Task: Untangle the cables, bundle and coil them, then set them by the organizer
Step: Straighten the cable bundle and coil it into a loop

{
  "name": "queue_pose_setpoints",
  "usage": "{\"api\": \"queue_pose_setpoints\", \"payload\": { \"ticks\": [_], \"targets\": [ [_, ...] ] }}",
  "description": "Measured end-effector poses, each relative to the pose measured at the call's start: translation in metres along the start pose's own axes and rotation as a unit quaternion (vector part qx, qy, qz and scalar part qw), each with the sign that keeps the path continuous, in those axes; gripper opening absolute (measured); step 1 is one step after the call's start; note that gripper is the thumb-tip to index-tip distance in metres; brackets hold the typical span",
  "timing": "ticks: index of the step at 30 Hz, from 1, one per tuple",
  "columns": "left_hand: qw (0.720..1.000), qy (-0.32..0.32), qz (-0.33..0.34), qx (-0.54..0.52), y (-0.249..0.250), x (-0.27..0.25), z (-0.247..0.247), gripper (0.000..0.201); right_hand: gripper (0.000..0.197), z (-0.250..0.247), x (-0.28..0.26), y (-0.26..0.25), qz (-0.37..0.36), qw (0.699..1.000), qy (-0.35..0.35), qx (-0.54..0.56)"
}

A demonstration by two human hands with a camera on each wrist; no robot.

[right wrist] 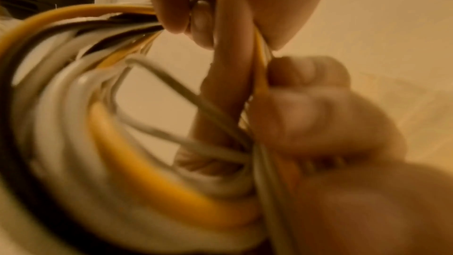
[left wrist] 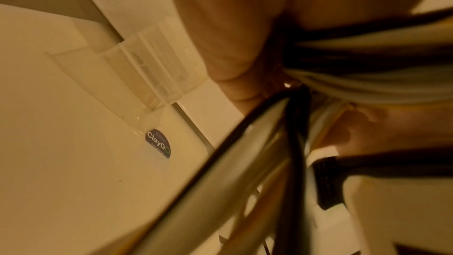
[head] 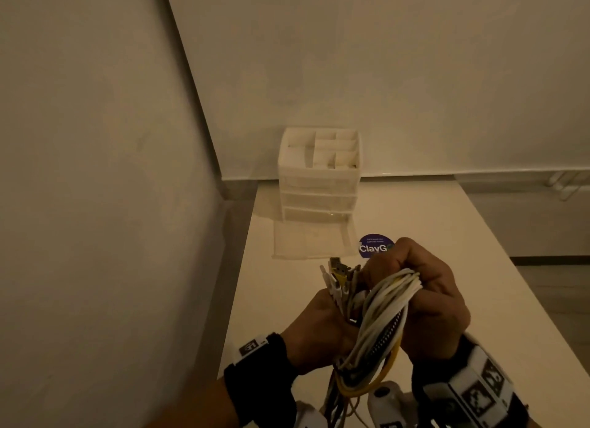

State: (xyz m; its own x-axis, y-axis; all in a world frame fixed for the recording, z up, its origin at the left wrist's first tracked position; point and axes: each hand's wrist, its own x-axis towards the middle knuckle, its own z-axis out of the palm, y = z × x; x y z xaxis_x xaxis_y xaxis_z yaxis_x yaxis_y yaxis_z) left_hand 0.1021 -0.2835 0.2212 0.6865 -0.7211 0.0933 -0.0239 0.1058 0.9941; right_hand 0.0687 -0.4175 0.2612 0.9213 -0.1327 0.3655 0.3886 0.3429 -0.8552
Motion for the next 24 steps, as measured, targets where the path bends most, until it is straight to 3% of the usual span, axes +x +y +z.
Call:
{"api": "queue_pose_setpoints", "payload": {
  "ticks": [3,8,14,18,22,24],
  "targets": [
    [0.998,-0.006,0.038,0.039,-0.001,0.003,0.004,0.025,0.017,-0.006,0.004,0.004,0.005,1.000,-0.019,-0.017],
    [0.997,-0.027,0.049,-0.048,-0.009,0.005,0.009,0.041,0.015,-0.017,0.012,0.006,-0.019,0.991,-0.062,-0.113],
    [0.995,-0.034,-0.075,-0.059,-0.033,0.014,0.005,0.041,0.017,-0.020,0.039,0.005,-0.048,0.966,-0.136,-0.216],
    [0.980,-0.046,-0.145,-0.131,-0.033,0.018,0.011,0.013,0.011,-0.023,0.050,0.009,0.006,0.950,-0.171,-0.260],
    [0.945,0.017,-0.208,-0.251,-0.033,0.014,0.010,0.035,0.030,-0.038,0.044,0.002,0.102,0.936,-0.215,-0.258],
    [0.932,0.078,-0.216,-0.280,-0.027,0.010,0.003,0.054,0.056,-0.058,0.032,-0.001,0.157,0.944,-0.204,-0.207]
  ]
}}
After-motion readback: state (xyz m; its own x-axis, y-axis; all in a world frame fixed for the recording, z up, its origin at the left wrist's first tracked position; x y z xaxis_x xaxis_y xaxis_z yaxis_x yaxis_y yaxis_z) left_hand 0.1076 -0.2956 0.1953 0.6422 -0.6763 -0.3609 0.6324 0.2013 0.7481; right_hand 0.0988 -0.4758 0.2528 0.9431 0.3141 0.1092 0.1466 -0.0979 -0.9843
